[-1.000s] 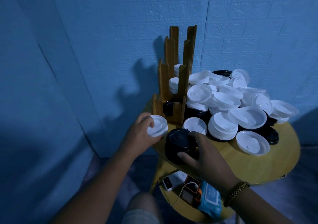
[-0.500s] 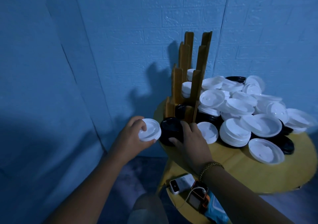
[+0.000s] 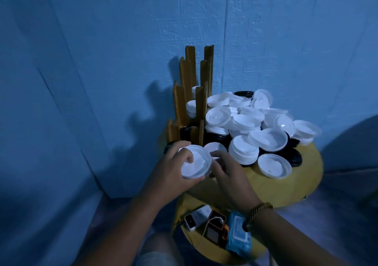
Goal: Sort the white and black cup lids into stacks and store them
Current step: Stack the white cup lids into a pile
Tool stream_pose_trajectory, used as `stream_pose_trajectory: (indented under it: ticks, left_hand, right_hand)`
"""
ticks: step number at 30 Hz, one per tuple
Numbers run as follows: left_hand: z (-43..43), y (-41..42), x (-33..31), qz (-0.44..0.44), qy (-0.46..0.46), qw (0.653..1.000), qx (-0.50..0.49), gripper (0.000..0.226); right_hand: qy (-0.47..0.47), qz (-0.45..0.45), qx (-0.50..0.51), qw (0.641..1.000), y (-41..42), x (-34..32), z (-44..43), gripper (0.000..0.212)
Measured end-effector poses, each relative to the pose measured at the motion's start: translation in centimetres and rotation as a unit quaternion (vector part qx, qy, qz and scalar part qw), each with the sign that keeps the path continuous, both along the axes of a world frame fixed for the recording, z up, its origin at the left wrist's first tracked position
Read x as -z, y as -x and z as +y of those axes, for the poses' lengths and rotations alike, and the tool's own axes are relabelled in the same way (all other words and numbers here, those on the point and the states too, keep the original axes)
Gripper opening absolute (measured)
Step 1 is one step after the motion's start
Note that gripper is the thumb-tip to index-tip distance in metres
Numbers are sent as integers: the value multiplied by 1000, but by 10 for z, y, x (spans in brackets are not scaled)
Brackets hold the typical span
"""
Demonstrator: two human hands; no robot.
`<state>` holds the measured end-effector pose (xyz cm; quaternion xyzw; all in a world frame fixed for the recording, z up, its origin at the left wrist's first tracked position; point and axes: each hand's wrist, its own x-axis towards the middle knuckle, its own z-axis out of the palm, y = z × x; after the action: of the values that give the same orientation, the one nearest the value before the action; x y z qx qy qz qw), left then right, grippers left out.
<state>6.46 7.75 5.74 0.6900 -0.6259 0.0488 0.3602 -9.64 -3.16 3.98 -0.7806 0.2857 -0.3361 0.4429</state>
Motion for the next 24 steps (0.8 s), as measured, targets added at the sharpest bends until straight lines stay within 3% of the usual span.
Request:
stream_pose_trajectory:
  ticks: [3,6,10,14,16,21,24]
  left_hand:
    - [-28,26,9,23,-19,999,38,46]
    - [-54,48,21,30,-50,996,71,47]
    - [-77,61,37,88,-55,992,75,38]
    - [-86,69,41,264,-66,961,48,23]
    - [-88,69,41,306,-82,948,32,23]
    - [-87,61,41,315,-124,941,-12,36]
    - [-84,57,45,261,-142,954,-29,34]
  right_hand:
    - [-216,-65,19,974,29,1,-13,17]
    - [-250,-79,66,963,62,6,-27,19]
    - [-216,-48,157,963,100,18,-37,17]
    - [-177,13,192,965,123,20,-43,22]
    - [-125,80,190,970,127,17,-43,20]
    - [15,220,183,958,124,16,-37,35]
    - [95,312,169,930,118,15,-29,60]
